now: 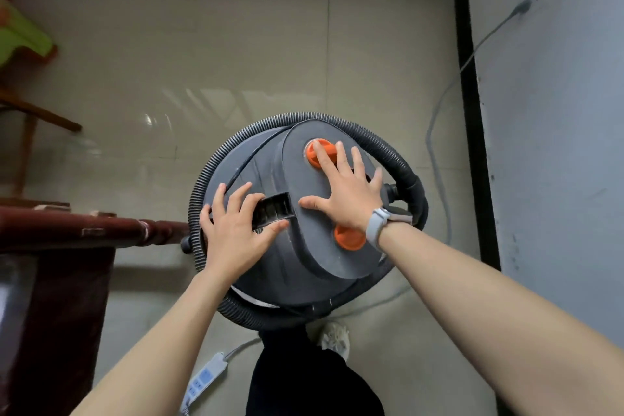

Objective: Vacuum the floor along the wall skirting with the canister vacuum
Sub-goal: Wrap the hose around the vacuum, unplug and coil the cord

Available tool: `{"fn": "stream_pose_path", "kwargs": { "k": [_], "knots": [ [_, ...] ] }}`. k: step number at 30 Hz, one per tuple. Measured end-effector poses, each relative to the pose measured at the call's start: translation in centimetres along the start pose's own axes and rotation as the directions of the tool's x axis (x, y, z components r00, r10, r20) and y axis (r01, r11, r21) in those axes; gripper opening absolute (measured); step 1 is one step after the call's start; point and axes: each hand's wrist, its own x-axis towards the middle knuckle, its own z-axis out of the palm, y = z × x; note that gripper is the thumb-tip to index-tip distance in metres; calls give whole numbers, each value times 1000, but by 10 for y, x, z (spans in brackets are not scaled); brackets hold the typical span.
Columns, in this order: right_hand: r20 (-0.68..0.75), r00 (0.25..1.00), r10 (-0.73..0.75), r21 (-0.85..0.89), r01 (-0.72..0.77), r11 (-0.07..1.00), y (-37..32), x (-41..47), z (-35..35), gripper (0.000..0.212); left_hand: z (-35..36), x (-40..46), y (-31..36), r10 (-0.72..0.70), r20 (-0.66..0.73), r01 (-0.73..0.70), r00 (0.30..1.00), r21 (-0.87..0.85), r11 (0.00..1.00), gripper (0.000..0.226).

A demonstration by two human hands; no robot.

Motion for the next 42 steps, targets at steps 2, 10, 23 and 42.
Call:
{"fn": "stream_pose_path", "kwargs": {
  "k": [2, 10, 23, 42],
  "knots": [
    [-22, 999, -29, -60, 28, 998, -14, 20, -11, 92, -6, 14, -1, -76, -6, 76, 997, -43, 996, 81],
    [-381, 924, -6, -108, -38, 993, -49, 43, -7, 56, -20, 87, 7, -244, -34, 239, 969, -118, 964, 60],
    [-323, 907, -269, -344, 153, 927, -34, 154, -52, 95, -50, 188, 18, -352, 48, 353, 935, -226, 908, 56],
    [82, 892, -445, -351, 444, 825, -97, 424, -213, 59, -111, 387, 9, -405, 44, 408, 913, -73, 910, 96]
  ]
}}
